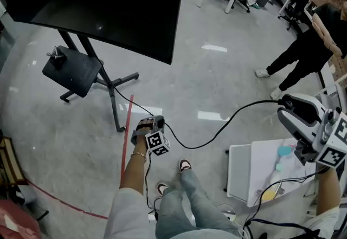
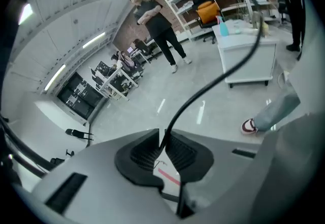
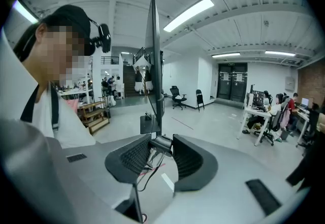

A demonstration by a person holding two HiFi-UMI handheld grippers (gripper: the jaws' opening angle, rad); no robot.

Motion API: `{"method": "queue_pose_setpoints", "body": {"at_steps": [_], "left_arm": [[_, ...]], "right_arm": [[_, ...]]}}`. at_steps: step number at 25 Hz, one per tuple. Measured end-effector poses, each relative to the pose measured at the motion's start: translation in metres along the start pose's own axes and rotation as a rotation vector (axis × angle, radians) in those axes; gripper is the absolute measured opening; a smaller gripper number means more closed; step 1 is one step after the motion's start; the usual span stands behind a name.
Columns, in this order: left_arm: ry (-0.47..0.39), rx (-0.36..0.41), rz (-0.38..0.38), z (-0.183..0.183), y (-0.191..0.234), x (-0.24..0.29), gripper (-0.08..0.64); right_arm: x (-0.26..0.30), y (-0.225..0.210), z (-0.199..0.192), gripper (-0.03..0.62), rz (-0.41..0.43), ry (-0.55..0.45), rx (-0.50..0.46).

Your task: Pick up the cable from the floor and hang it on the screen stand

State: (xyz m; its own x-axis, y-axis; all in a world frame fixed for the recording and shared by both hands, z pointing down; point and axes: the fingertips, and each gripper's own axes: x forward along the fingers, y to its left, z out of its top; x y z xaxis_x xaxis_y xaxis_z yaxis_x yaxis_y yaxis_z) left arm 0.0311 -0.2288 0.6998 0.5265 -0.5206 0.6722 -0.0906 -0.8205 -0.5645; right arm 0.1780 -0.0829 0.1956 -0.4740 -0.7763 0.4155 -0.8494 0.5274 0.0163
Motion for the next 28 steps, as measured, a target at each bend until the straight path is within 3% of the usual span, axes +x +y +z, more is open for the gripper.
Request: {"method": "queue_pose_setpoints", "body": {"at_steps": [7, 12, 19, 21, 24, 28], "left_arm": [[-0.117, -0.136, -0.12, 0.039, 0.007, -0.08, 0.037], [-0.192, -0.203, -0.194, 0.062, 0.012, -0.129, 0.037], [-0.355, -0.235, -0.317, 0.109, 0.028, -0.211, 0.037], [-0.427, -0.297, -0.354, 0.128, 0.047, -0.242, 0.032], [-0.531, -0.451, -0.395, 0.154, 0.088, -0.29, 0.026], [-0.621, -0.62, -0.39, 0.185, 0.134, -0.347, 0.017]], "right_arm": [[0.046, -0.047, -0.06, 0.144, -0.084, 0.103, 0.033], [0.08, -0.054, -0.099, 0.144, -0.074, 0.165, 0.081], [0.091, -0.051, -0.121, 0.144, -0.015, 0.224, 0.117], [0.093, -0.054, -0.12, 0.144, 0.002, 0.209, 0.169], [0.092, -0.058, -0.12, 0.144, 0.036, 0.174, 0.283], [0.079, -0.045, -0.113, 0.144, 0.119, 0.08, 0.458]]}}
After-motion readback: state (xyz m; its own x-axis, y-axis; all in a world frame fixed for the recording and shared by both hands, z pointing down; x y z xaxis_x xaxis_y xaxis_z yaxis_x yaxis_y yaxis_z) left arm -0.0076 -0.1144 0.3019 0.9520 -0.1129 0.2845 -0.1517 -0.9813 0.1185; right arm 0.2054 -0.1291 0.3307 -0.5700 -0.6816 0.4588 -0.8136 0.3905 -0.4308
